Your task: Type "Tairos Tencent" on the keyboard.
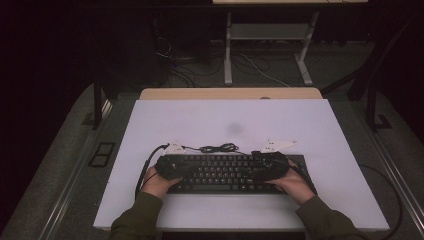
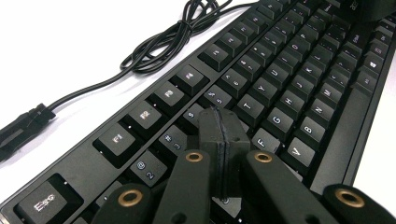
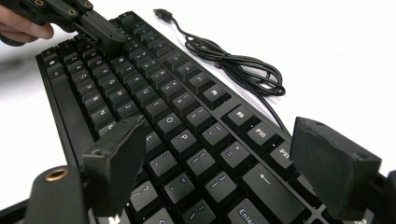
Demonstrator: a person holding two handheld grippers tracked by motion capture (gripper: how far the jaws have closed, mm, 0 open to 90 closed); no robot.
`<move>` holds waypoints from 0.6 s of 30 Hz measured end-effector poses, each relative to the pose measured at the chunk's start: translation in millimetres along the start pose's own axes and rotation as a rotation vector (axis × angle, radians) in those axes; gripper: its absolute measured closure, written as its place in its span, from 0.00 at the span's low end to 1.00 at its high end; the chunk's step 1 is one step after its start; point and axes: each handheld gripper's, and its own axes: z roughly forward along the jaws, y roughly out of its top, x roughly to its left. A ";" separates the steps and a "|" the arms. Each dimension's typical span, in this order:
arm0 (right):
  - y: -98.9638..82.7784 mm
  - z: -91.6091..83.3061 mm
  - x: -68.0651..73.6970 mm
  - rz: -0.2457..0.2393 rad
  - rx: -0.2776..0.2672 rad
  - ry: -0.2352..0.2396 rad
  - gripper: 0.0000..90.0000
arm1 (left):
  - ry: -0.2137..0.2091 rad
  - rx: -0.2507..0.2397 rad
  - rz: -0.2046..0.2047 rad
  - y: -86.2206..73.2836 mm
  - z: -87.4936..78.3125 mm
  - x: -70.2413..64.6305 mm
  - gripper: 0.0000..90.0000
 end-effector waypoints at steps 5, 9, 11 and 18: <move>0.2 -0.3 -0.1 0.003 -0.005 0.008 0.20 | -0.003 -0.003 0.006 0.8 -1.3 -0.4 0.99; 0.8 -0.9 -0.3 0.008 -0.010 0.017 0.20 | -0.004 -0.021 0.000 1.9 -3.1 -2.3 0.99; 1.0 -1.2 -0.4 0.008 -0.011 0.026 0.21 | -0.003 -0.025 0.001 2.2 -3.8 -2.6 0.99; 2.9 -2.4 0.5 0.016 -0.014 0.092 0.20 | -0.003 -0.055 -0.011 3.3 -7.8 -5.6 0.93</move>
